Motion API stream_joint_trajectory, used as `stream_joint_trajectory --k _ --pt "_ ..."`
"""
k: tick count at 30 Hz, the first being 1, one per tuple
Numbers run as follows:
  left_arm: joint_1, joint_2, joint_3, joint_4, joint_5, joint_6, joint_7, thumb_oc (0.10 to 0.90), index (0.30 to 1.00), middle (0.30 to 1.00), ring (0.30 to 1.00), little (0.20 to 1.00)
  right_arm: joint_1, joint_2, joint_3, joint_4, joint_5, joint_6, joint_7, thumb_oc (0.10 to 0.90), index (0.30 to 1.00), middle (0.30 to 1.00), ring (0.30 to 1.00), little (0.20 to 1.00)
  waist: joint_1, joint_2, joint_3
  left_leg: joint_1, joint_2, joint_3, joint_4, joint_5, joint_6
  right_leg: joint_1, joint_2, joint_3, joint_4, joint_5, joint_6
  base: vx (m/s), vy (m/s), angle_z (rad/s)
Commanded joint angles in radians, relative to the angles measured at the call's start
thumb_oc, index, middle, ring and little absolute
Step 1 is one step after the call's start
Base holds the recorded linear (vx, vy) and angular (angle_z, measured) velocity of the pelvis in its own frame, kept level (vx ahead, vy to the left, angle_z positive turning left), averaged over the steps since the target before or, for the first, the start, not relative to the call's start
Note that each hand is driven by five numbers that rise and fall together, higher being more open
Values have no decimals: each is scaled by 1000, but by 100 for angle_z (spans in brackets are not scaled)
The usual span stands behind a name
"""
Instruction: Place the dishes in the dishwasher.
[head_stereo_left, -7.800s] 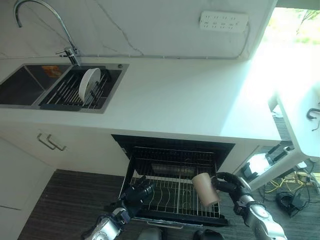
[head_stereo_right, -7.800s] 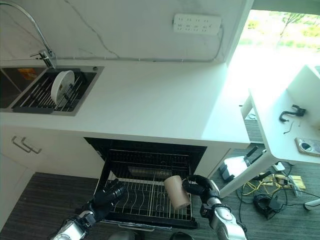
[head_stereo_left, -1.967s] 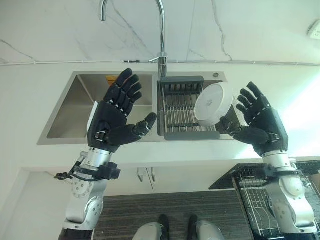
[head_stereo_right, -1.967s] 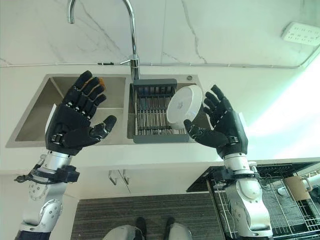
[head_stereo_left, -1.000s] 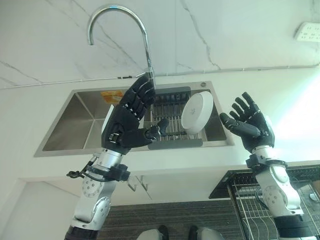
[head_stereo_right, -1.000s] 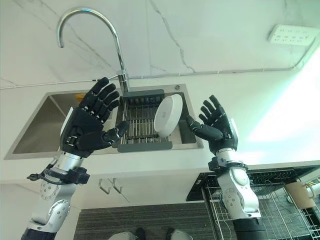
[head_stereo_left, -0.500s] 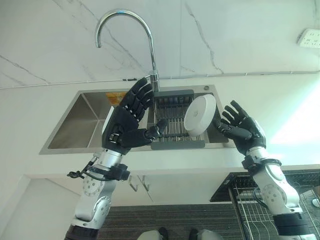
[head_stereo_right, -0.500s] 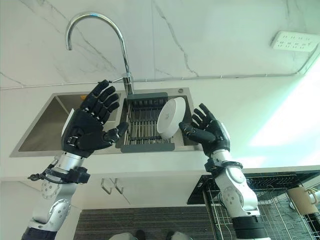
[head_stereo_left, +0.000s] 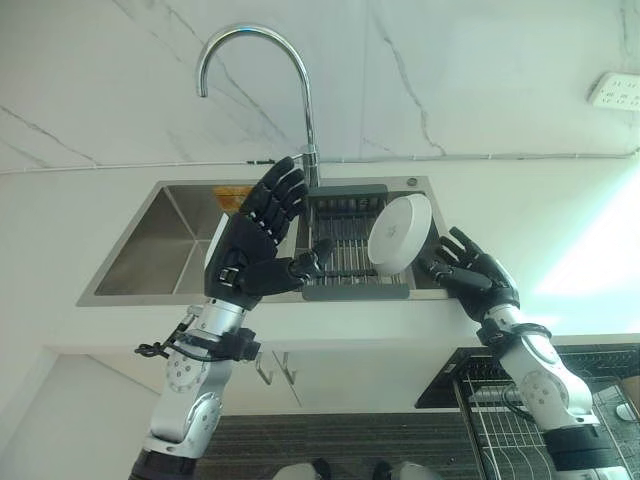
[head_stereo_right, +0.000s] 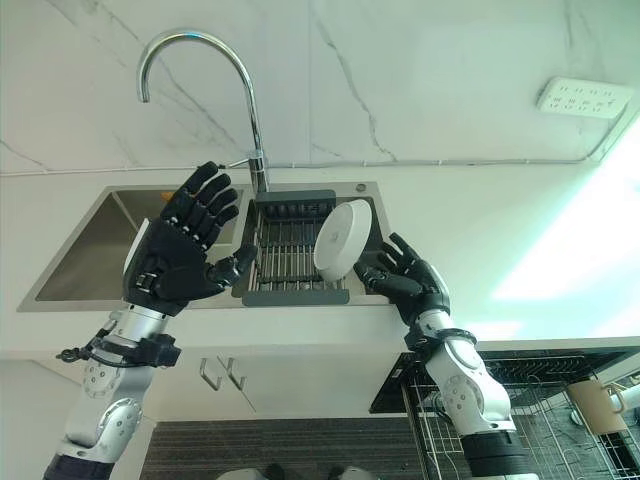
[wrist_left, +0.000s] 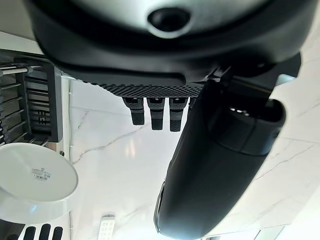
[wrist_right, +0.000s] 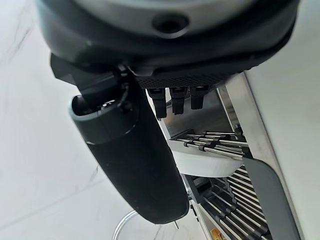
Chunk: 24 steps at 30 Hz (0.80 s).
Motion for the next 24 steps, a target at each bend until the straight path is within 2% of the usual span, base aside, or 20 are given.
stream_joint_trajectory --k 1,15,24 --pt "-97 32 -5 -56 8 -69 23 800 900 900 900 900 -162 -7 -29 12 58 -71 12 800 900 900 900 900 19 -14 -61 54 31 -38 60 -206 -52 99 -13 -11 -69 -88 93 0 0 0" --pt "-108 41 -18 -49 4 -54 34 800 900 900 900 900 -242 -31 -6 97 88 -39 -9 800 900 900 900 900 43 -16 -63 55 29 -47 60 -205 -55 110 -19 -30 -69 -96 90 0 5 4" --pt "-138 57 -40 -29 -14 -25 37 800 900 900 900 900 -348 -59 37 222 113 -6 -13 800 900 900 900 900 60 -15 -64 60 27 -55 60 -204 -59 120 -21 -41 -69 -101 86 5 -2 6"
